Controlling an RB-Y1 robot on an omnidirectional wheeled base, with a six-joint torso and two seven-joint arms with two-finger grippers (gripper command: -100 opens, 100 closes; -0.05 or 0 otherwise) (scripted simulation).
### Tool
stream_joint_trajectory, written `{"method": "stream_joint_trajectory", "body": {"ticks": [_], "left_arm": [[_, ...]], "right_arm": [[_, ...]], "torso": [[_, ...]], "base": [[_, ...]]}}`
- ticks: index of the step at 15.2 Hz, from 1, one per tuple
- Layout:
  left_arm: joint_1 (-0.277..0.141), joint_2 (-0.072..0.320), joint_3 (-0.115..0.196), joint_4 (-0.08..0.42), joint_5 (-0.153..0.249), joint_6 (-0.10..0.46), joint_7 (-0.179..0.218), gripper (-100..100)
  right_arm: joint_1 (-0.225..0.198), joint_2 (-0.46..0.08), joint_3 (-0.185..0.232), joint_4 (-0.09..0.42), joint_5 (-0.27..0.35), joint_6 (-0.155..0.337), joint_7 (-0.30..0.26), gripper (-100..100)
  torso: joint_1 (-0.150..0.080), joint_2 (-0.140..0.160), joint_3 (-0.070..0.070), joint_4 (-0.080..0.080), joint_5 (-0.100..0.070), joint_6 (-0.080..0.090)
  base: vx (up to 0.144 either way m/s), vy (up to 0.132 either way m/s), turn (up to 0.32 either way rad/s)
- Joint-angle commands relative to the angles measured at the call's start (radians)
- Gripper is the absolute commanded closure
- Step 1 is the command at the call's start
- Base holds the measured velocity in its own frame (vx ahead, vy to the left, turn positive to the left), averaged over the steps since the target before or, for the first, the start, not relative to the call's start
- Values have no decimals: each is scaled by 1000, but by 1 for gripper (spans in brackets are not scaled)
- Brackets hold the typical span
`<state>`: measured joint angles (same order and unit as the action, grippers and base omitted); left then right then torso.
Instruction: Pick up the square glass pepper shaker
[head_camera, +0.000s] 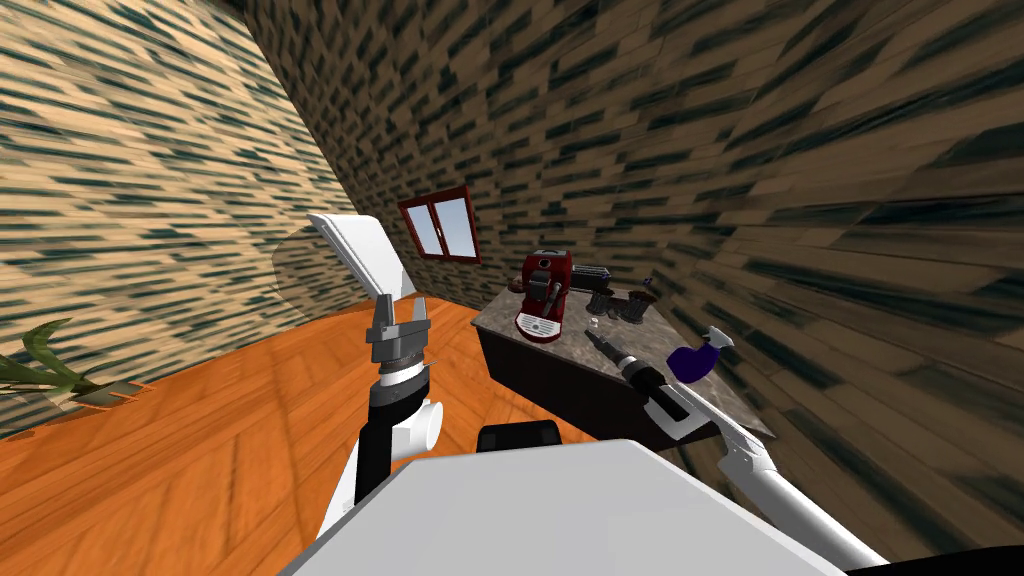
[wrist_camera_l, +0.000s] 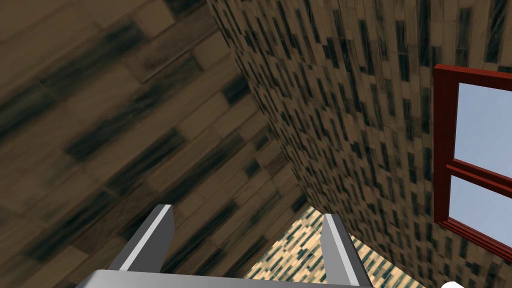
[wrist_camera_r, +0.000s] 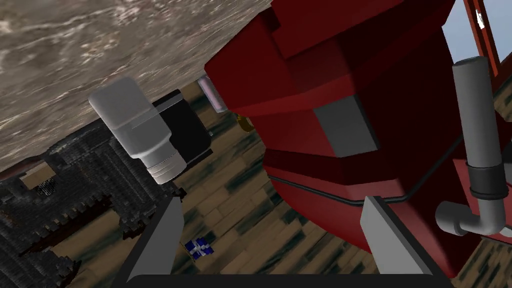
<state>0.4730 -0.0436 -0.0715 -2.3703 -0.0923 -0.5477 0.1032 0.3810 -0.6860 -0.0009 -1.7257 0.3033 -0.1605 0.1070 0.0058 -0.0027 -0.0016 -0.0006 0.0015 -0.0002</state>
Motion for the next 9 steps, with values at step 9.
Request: {"method": "stream_joint_trajectory", "body": {"ticks": [9], "left_arm": [[0,0,0,0,0,0,0,0]], "right_arm": [[-29,-164,8,199,65,79,110,-100]], "torso": [[0,0,0,0,0,0]], "base": [[34,80,84]]}}
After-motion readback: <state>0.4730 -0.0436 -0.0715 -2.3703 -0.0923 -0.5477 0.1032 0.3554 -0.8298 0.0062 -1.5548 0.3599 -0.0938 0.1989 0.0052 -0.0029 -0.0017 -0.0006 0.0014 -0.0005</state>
